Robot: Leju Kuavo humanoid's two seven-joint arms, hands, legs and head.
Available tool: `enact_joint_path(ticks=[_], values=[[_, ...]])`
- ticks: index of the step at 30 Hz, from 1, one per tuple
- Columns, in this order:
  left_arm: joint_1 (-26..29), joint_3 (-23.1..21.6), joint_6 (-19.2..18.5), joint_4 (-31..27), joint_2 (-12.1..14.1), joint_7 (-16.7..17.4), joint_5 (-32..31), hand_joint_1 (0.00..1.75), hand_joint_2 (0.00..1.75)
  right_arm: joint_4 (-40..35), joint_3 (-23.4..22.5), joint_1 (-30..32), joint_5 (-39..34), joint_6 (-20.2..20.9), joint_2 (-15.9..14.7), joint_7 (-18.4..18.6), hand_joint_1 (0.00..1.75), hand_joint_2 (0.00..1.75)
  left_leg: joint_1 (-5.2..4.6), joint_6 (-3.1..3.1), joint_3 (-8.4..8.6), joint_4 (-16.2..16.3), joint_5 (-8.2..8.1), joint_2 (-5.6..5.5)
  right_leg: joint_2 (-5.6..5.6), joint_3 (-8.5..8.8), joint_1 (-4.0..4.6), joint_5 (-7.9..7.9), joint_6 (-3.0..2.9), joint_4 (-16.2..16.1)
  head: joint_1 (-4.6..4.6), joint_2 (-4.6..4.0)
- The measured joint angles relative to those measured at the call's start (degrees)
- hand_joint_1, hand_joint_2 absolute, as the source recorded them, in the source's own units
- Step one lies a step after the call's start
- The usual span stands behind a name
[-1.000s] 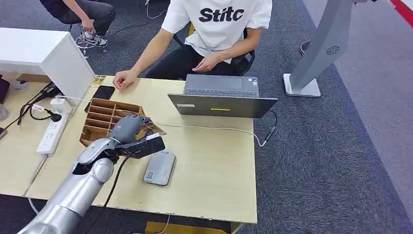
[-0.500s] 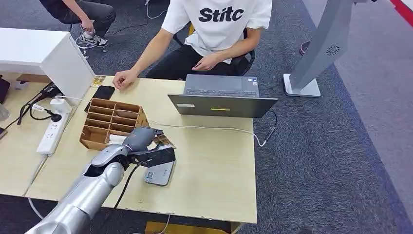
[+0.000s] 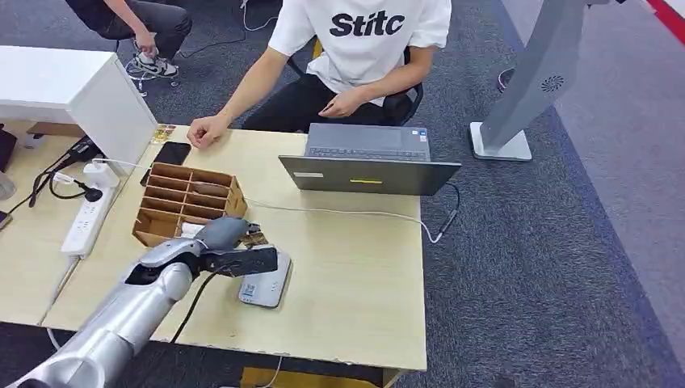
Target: Pass the card to the sensor for recognition and then transmit it.
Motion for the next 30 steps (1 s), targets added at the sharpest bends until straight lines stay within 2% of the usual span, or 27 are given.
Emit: enact_joint_path(ticks=[7, 11, 22, 26, 30], values=[[-2.7, -2.8, -4.3, 0.5, 2.6, 0.1, 2.5, 1.75, 1.75, 0.0, -0.2, -0.2, 0.7, 0.0, 0.0, 0.2, 0.00, 1.75, 0.01, -0.01, 0.01, 0.0, 0.01, 0.00, 0.00, 0.00, 0.01, 0.00, 0.00, 0.0, 0.02, 0.00], [-3.5, -3.9, -5.1, 0.5, 3.8, 0.5, 3.3, 1.75, 1.75, 0.0, -0.2, -0.2, 1.0, 0.0, 0.0, 0.4, 0.00, 1.75, 0.01, -0.01, 0.02, 0.0, 0.01, 0.00, 0.01, 0.00, 0.01, 0.00, -0.01, 0.0, 0.00, 0.00], [-3.4, -5.4, -4.8, 0.5, 4.5, 1.0, 3.7, 1.75, 1.75, 0.0, -0.2, -0.5, 1.2, 0.0, 0.2, 0.4, 0.00, 1.75, 0.01, -0.01, 0.00, 0.0, 0.01, 0.00, 0.00, 0.01, 0.01, 0.00, -0.01, 0.0, 0.02, 0.00], [-3.3, -6.0, -3.5, 0.7, 4.5, 1.0, 3.9, 1.75, 1.75, 0.0, -0.2, -0.5, 1.6, 0.0, 0.3, 0.4, 0.00, 1.75, 0.01, -0.01, 0.01, 0.0, 0.01, 0.00, 0.00, 0.01, 0.01, 0.00, -0.01, 0.0, 0.02, 0.00], [-2.9, -6.4, -0.3, 1.1, 4.3, 1.2, 4.3, 1.75, 1.75, 0.0, -0.3, -0.6, 1.7, 0.0, 0.4, 0.6, 0.00, 1.75, 0.01, -0.01, 0.01, 0.0, 0.01, 0.00, 0.00, 0.00, 0.01, 0.00, -0.01, 0.0, 0.02, 0.00]])
